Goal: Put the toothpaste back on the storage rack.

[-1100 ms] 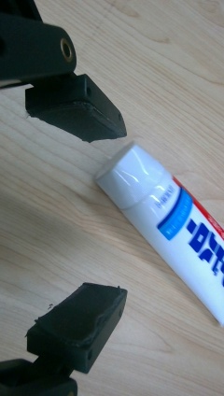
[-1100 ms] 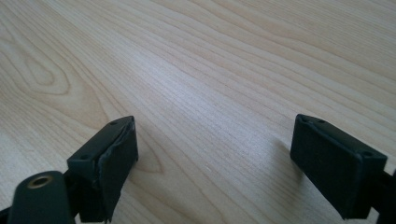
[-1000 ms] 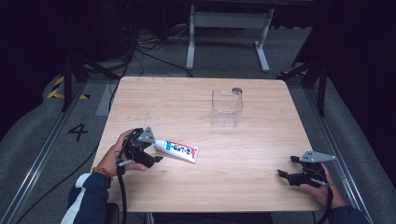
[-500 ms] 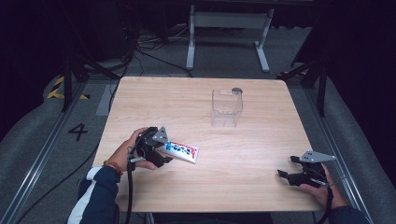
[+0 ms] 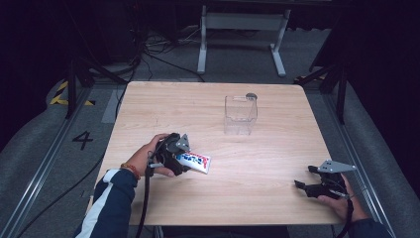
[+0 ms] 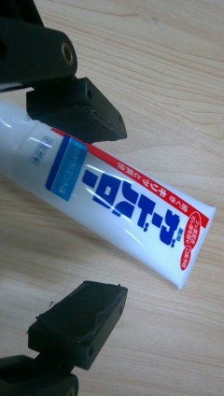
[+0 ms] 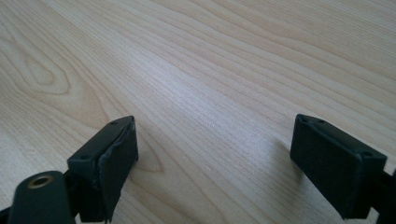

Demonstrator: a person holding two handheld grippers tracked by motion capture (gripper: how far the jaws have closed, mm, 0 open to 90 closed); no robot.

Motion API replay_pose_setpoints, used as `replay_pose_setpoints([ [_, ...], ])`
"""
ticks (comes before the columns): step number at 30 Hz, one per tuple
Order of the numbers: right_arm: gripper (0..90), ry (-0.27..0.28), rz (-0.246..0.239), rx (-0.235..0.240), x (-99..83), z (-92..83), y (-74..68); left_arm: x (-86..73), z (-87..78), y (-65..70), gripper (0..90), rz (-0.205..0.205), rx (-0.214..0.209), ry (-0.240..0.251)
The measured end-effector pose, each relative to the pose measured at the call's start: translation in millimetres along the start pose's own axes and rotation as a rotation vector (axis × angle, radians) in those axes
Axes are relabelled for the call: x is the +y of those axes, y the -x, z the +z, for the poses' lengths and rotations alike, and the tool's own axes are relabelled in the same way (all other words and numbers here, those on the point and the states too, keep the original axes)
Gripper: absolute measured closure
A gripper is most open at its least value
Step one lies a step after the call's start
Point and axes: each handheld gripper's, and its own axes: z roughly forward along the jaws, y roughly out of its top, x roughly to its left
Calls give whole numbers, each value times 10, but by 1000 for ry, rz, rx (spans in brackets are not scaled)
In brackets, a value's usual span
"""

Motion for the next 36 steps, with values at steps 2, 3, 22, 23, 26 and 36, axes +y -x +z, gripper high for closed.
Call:
replay_pose_setpoints([
  [2, 153, 0, 1, 0, 0, 0, 0, 39, 36, -6, 218, 7, -8, -16],
  [3, 153, 0, 1, 0, 0, 0, 0, 39, 36, -6, 226, 7, -8, -16],
  [22, 153, -1, -1, 0, -3, -4, 0, 207, 343, -69, 260, 54, -56, -174],
  [23, 153, 1, 0, -2, -4, -2, -1, 219, 354, -64, 257, 59, -57, -181],
  [26, 153, 1, 0, -1, -4, -3, -1, 244, 373, -60, 259, 53, -74, -181],
  [36, 153, 1, 1, -1, -4, -3, -1, 264, 370, -70, 330, 34, -103, -180],
])
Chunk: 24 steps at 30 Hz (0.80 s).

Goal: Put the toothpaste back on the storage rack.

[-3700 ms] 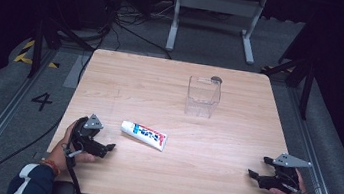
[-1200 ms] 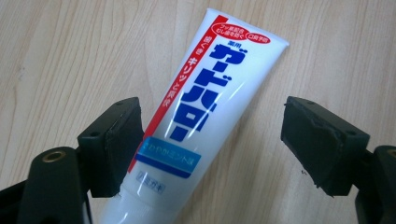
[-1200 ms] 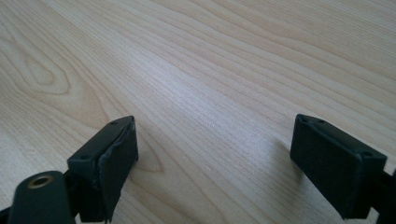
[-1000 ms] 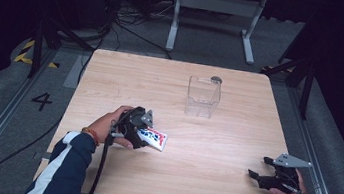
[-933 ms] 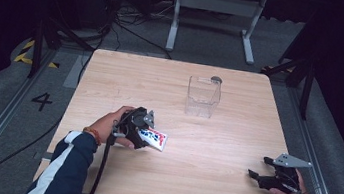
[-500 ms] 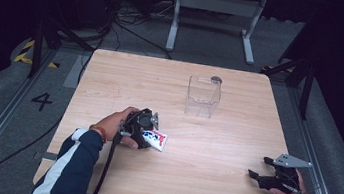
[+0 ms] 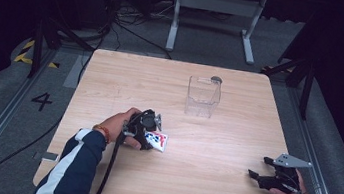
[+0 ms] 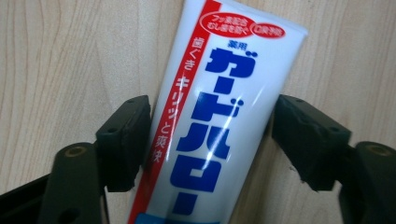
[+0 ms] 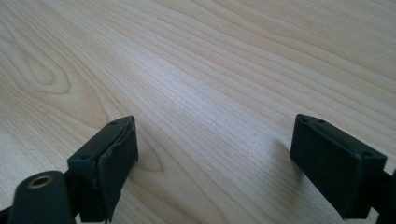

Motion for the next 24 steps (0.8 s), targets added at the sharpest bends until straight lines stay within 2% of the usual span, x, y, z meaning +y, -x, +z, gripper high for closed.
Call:
replay_pose_setpoints([
  [3, 153, -2, -1, 1, 1, -2, 1, 8, -18, 17, 418, -1, 6, -18],
  [11, 153, -2, -3, 2, 0, -2, 3, 60, -32, 64, 454, 25, 33, -58],
  [15, 153, -2, -3, 3, 0, -2, 3, 54, -31, 68, 471, 18, 29, -53],
  [18, 153, -2, -3, 2, 0, -2, 4, 57, -59, 73, 493, 22, 33, -83],
  [21, 153, -2, -3, 2, 0, -2, 4, 48, -87, 76, 523, 39, 40, -89],
  [23, 153, -2, -3, 2, 0, -2, 4, 41, -93, 79, 536, 31, 35, -89],
  [24, 153, -2, -3, 3, 0, -2, 4, 44, -107, 76, 545, 40, 45, -98],
])
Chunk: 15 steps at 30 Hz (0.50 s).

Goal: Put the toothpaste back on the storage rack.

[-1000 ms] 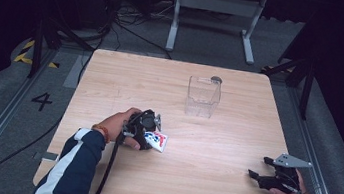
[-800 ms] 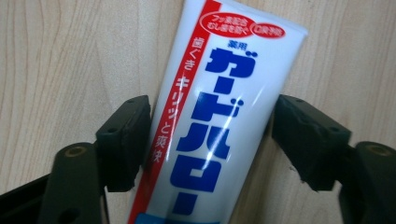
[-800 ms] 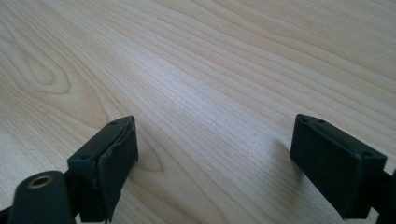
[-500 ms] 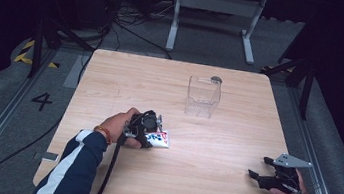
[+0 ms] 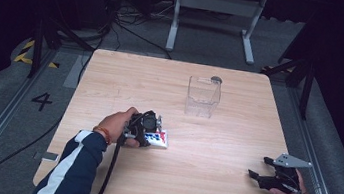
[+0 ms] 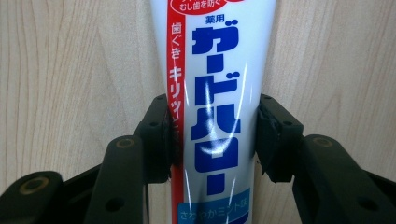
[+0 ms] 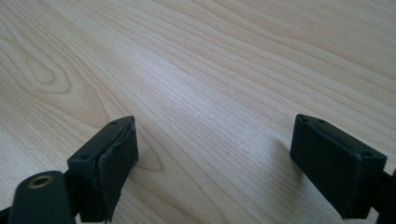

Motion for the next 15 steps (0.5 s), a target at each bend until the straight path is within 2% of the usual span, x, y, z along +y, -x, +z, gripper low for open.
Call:
replay_pose_setpoints([
  [2, 153, 0, 0, 0, 0, 0, 0, -12, 6, 9, 557, -11, 2, 19],
  [3, 153, 0, 1, 0, 0, 0, 0, -11, -6, 8, 563, 6, 18, 18],
  [6, 153, 0, 0, 0, 0, 0, 0, -23, -20, 21, 576, 6, 34, 33],
  [8, 153, 0, 1, 0, 0, 0, -1, -72, -60, 38, 610, -22, 85, 106],
  [9, 153, 2, 2, -1, -1, 1, -4, -86, -75, 40, 615, -24, 92, 120],
  [11, 153, 2, 1, -2, -1, 1, -5, -129, -116, 55, 627, -49, 97, 173],
  [15, 154, 2, 1, -2, -1, 1, -6, -188, -173, 60, 633, -66, 90, 216],
])
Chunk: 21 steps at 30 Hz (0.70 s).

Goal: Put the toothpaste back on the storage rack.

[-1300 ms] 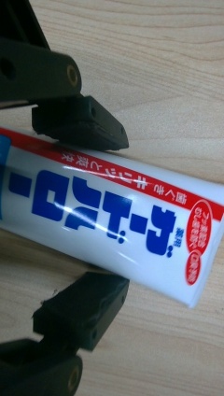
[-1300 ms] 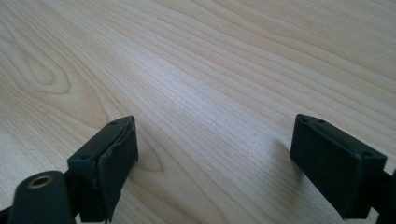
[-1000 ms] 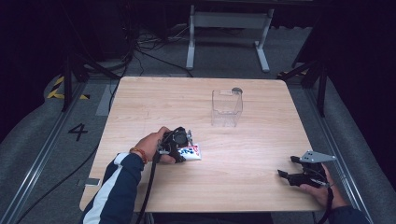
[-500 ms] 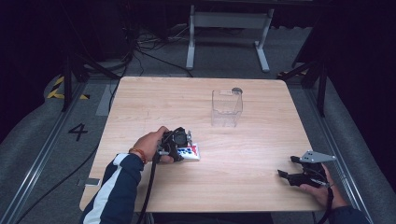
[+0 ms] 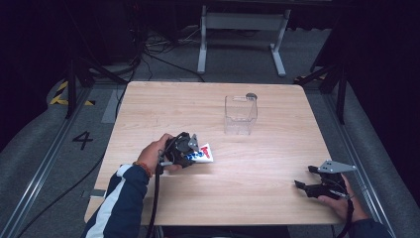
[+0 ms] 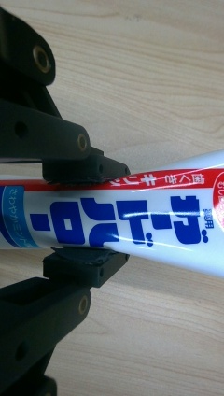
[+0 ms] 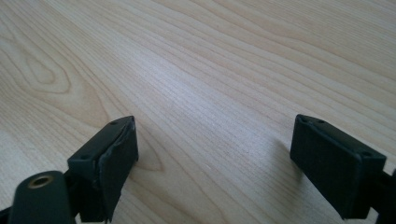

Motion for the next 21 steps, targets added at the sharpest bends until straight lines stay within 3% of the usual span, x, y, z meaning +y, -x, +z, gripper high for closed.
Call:
replay_pose_setpoints([
  [2, 153, 0, 0, -2, 0, 0, -2, -15, -45, -24, 638, 3, 9, 27],
  [4, 153, 1, 1, -3, 0, 0, -3, -30, -81, -30, 642, -25, 8, 51],
  [9, 153, -1, 3, -1, 0, 0, 0, -66, -164, -87, 650, -49, 27, 144],
  [10, 153, -1, 3, -1, 0, 0, 0, -66, -164, -87, 652, -49, 27, 144],
  [13, 153, -1, 3, -1, 0, 0, 0, -89, -227, -116, 653, -76, 44, 222],
  [21, 153, -1, 3, -1, 0, 0, 0, -105, -283, -130, 653, -91, 75, 273],
])
